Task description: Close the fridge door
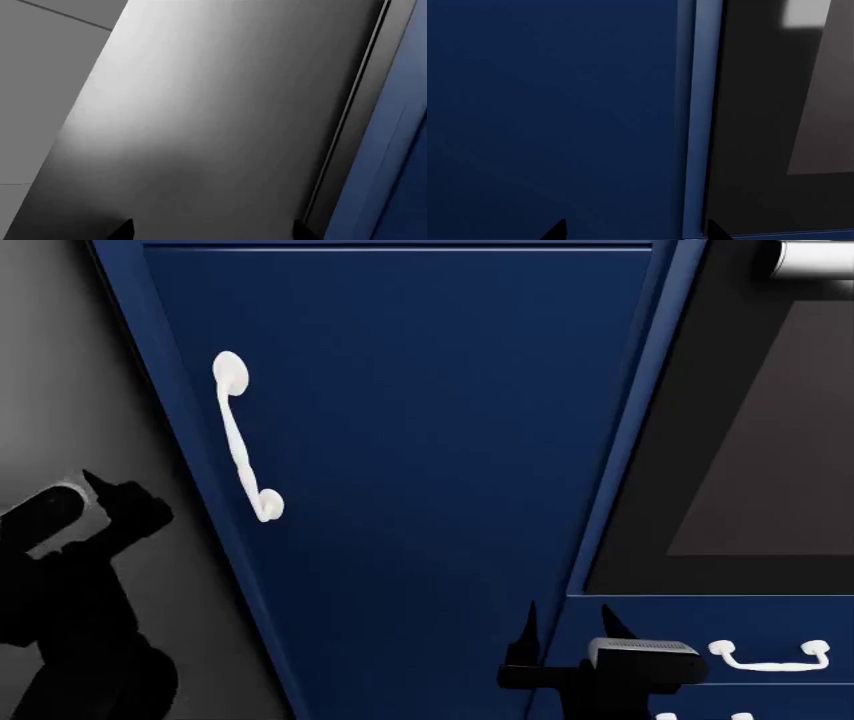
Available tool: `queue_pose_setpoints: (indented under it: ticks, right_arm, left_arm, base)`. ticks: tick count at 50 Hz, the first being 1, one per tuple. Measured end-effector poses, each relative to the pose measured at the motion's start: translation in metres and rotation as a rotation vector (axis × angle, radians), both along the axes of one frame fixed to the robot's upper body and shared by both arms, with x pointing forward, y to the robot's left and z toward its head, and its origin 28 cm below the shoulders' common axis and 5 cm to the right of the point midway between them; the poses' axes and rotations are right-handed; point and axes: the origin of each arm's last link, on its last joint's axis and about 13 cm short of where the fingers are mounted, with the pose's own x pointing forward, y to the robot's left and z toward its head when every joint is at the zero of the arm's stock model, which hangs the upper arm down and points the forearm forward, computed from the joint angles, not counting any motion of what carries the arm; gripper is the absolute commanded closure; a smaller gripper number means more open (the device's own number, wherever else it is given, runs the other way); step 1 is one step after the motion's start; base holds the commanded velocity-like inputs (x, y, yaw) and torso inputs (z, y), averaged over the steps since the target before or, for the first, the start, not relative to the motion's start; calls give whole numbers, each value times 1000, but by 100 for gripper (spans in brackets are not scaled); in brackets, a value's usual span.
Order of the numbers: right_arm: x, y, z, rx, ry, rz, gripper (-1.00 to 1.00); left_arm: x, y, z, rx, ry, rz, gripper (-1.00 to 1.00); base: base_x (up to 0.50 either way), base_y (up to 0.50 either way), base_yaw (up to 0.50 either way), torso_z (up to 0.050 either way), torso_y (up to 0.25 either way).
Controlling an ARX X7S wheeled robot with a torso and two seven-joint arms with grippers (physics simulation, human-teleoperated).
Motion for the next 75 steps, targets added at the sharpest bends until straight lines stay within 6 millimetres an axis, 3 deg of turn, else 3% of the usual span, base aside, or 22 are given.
queue_pose_setpoints:
  ticks: [23, 46, 63, 75]
  right_arm:
    - [0, 0, 0, 1, -2, 2, -100]
    - [0, 0, -1, -3, -3, 2, -100]
    - [-1, 0, 0, -2, -2, 4, -100]
    - [-1, 0, 1, -1, 0, 2, -100]
  left_arm:
    - [33, 46, 29, -93, 71, -50, -100]
    - [50, 90, 23, -206, 185, 164, -100]
    - [71, 93, 44, -149, 285, 217, -100]
    - [96, 84, 62, -25, 372, 203, -100]
  base:
    - [0, 0, 0, 0, 0]
    - [0, 0, 0, 0, 0]
    - [0, 0, 0, 0, 0]
    - [0, 0, 0, 0, 0]
